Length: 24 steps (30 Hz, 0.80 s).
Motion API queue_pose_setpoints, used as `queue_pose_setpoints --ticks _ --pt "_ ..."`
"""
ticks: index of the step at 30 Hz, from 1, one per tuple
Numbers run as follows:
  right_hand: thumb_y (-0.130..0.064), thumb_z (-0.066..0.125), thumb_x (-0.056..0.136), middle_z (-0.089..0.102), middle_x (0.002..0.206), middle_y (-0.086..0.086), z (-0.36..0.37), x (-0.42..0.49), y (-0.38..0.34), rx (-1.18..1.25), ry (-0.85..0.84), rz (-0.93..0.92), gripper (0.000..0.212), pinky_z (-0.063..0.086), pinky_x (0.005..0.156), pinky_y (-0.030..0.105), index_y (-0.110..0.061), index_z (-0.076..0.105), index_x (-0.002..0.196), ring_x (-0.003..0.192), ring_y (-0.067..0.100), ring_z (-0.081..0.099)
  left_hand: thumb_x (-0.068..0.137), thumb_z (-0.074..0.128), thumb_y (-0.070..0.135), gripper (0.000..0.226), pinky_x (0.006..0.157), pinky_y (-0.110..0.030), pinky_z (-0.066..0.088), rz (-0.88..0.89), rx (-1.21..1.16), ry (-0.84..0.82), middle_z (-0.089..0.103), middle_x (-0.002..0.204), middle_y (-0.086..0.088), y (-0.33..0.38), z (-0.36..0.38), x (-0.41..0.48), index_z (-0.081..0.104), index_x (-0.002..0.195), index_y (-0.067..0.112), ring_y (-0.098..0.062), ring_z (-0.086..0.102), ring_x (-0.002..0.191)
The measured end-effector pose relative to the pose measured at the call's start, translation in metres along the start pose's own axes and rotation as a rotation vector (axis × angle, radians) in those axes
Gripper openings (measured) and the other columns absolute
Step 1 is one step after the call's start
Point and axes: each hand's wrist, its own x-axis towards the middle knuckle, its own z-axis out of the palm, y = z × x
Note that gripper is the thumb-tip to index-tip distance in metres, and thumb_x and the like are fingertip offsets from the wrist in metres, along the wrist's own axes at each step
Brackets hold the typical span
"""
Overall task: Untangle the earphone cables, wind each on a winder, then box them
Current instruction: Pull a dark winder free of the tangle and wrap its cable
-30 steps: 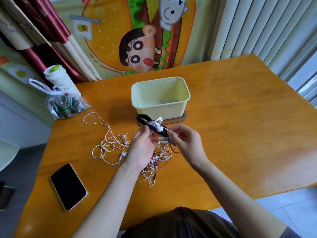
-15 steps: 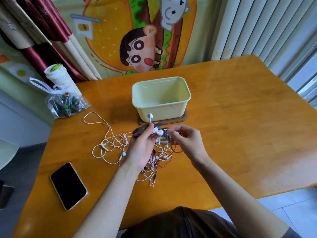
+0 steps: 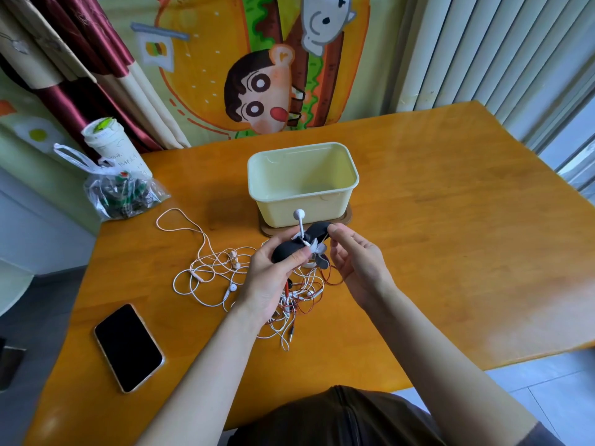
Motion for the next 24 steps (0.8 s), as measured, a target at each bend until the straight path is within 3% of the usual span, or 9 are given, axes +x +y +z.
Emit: queue_pose_setpoints --ticks 6,9,13,19,24 --pt "-0.01 0.07 0.082 0.067 0.071 -0.002 -0.0002 0.0009 -0.0007 -0.233 0.085 -0.182 0.007 0.05 0.062 0.015 -0.01 0.066 0.088 0.061 0.005 0.06 0.093 0.051 0.004 0.026 0.075 -0.023 0.055 -0.036 -0.025 -0.079 0.07 0.103 -0.009 -0.0002 0.0 -0.002 0.061 0.117 0.008 -0.017 0.068 0.09" --pt "-0.009 0.069 0.083 0.067 0.066 -0.007 0.0013 -0.0012 0.0005 -0.305 0.092 -0.242 0.005 0.05 0.061 0.014 -0.013 0.067 0.084 0.061 0.002 0.061 0.092 0.053 0.004 0.021 0.074 -0.024 0.056 -0.042 -0.014 -0.05 0.072 0.096 -0.006 -0.0006 0.0002 -0.0011 0.061 0.111 0.01 -0.017 0.07 0.087" --pt "-0.011 0.069 0.084 0.069 0.076 -0.003 0.0011 -0.0027 0.0022 -0.367 0.081 -0.298 0.007 0.049 0.064 0.016 -0.018 0.07 0.085 0.068 0.003 0.06 0.09 0.057 0.002 0.02 0.075 -0.029 0.054 -0.051 0.036 -0.045 0.072 0.086 0.0 -0.0017 0.0012 -0.0019 0.058 0.104 0.016 -0.016 0.068 0.083" --pt "-0.01 0.068 0.084 0.068 0.079 0.001 0.0028 -0.0027 -0.0003 -0.365 0.086 -0.344 0.011 0.049 0.061 0.016 -0.017 0.068 0.092 0.067 0.004 0.061 0.088 0.06 0.005 0.033 0.092 -0.033 0.048 -0.058 0.066 -0.086 0.071 0.108 -0.004 -0.0003 0.002 -0.0003 0.061 0.119 0.015 -0.02 0.064 0.106" --pt "-0.01 0.07 0.082 0.07 0.072 -0.001 0.0071 -0.0037 -0.0035 -0.36 0.039 -0.325 0.008 0.048 0.056 0.018 -0.016 0.065 0.084 0.064 0.01 0.064 0.093 0.053 0.004 0.028 0.087 -0.033 0.053 -0.058 0.029 -0.129 0.073 0.1 -0.004 -0.001 0.0033 0.0001 0.06 0.117 0.014 -0.019 0.07 0.093"
